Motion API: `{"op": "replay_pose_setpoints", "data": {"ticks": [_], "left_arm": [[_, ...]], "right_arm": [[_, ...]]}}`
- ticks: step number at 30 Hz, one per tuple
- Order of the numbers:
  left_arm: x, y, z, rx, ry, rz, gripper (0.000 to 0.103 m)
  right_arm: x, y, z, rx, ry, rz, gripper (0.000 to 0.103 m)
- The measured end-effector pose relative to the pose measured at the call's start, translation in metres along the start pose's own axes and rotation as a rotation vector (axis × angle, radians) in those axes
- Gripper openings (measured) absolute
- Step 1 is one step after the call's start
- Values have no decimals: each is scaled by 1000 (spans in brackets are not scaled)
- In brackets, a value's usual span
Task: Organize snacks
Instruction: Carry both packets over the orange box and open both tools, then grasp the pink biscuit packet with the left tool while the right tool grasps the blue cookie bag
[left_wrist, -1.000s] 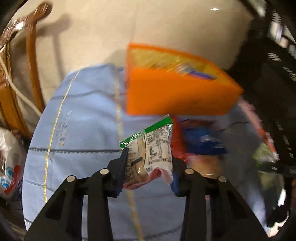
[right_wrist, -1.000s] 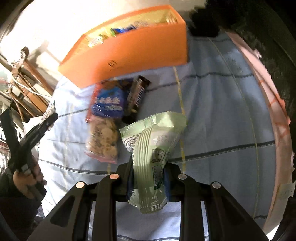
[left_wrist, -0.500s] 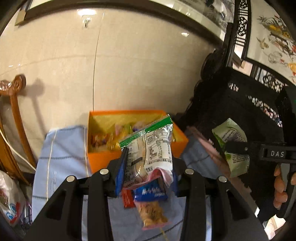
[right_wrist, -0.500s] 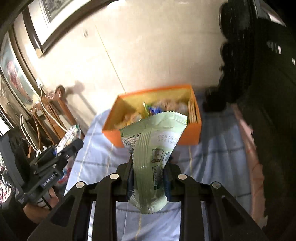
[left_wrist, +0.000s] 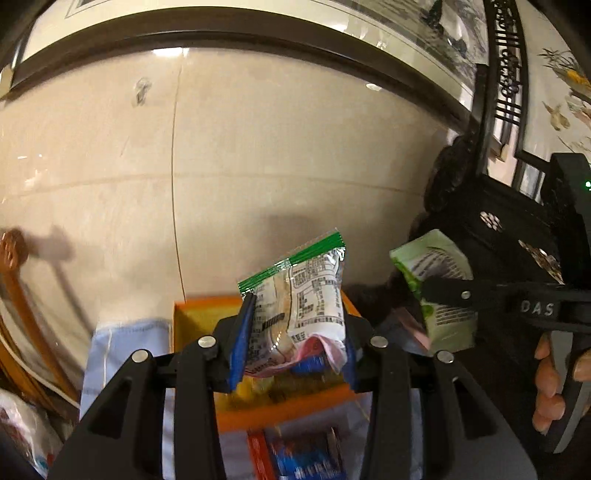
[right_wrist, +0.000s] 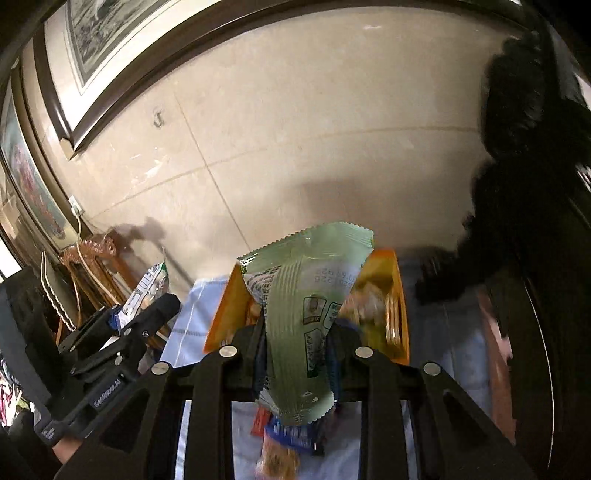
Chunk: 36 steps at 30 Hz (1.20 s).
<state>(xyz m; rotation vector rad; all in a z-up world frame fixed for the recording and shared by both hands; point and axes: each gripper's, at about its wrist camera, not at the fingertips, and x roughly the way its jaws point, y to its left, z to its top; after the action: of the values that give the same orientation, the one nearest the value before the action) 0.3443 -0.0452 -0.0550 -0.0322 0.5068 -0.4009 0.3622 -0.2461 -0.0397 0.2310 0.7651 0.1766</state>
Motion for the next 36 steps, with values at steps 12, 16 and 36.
{"op": "replay_pose_setpoints", "data": {"ticks": [12, 16, 36], "left_arm": [[116, 50, -59, -50, 244, 110, 99], [109, 63, -114, -71, 312, 119, 99], [74, -29, -306, 177, 415, 133, 99]], "right_arm": [[95, -49, -14, 37, 145, -57, 88], [97, -52, -76, 29, 218, -80, 88], [204, 2, -181, 37, 598, -41, 76]]}}
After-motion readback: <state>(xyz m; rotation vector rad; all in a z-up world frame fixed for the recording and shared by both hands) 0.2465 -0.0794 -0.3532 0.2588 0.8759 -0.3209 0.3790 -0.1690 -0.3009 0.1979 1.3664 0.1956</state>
